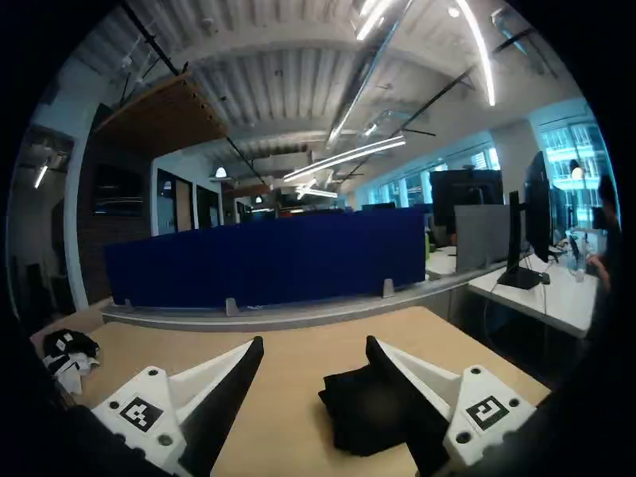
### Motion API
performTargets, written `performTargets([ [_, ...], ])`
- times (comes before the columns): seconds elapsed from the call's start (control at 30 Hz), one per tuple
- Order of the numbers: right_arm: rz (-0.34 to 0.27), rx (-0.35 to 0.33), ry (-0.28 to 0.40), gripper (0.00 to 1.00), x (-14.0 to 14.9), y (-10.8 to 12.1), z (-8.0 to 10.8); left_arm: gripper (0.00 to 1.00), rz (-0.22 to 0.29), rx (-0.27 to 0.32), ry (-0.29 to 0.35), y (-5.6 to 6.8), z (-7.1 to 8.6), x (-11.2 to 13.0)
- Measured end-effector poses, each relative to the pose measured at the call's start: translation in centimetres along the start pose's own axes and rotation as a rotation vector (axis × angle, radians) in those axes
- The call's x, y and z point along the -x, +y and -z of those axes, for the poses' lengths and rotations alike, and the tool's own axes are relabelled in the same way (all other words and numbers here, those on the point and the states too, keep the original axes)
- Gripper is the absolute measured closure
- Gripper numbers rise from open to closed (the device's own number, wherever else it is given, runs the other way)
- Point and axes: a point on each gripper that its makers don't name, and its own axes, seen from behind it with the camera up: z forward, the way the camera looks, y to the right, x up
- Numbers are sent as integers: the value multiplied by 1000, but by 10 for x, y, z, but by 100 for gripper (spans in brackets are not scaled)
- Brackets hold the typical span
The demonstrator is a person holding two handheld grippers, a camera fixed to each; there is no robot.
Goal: Fold towel
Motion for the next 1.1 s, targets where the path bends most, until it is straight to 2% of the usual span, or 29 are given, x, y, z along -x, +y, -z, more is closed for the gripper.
performTargets([
  [0.2,11,-10,27,0,25,9,-1,13,-2,0,0,0,-1,-1],
  [0.6,8,-48,18,0,93,1,-13,13,-1,0,0,-1,-1,-1],
  [0.8,1,-56,34,0,106,-5,-17,13,-1,0,0,-1,-1,-1],
  [1.1,32,-57,40,0,116,-11,-22,13,-1,0,0,-1,-2,0],
])
